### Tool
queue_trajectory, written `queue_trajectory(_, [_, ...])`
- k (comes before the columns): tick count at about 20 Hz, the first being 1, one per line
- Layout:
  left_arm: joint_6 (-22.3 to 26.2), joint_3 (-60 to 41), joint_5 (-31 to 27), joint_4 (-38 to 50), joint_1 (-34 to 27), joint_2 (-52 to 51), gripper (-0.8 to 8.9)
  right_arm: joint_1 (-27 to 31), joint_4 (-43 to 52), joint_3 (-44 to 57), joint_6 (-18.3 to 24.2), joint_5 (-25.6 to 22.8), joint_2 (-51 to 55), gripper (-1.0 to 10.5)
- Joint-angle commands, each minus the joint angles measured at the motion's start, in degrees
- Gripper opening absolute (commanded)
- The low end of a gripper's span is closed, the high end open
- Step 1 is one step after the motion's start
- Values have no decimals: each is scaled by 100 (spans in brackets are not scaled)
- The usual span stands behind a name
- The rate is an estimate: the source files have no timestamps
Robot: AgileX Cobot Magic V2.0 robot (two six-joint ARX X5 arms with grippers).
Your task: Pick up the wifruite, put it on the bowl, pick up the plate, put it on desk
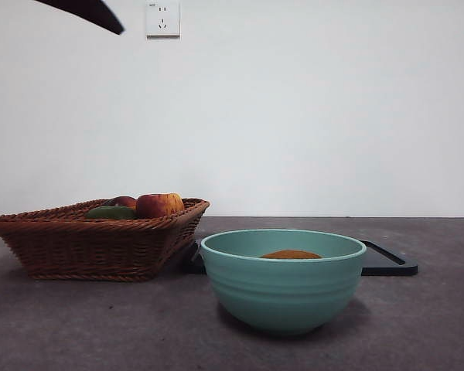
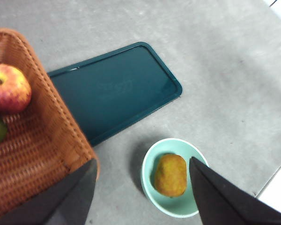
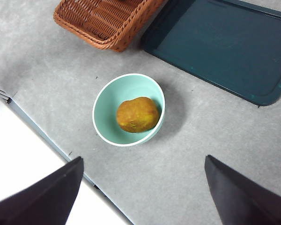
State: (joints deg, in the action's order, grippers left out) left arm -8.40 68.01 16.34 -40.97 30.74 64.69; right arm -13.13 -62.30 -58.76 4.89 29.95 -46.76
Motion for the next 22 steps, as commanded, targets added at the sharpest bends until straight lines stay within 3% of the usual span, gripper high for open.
queue_trajectory(1, [2, -341, 94, 11, -168, -269, 312, -31, 52, -114, -48, 2, -33, 415])
queue_trajectory(10, [26, -2103, 1650, -146, -247, -1163, 313, -31, 52, -114, -127, -2, -37, 415])
queue_trajectory(16, [35, -2105, 1657, 31, -205, -1163, 312, -31, 48, -72, -262, 0, -39, 415])
queue_trajectory(22, [39, -2105, 1652, 68, -205, -1163, 312, -129, 367, 708, -1008, -24, -125, 413])
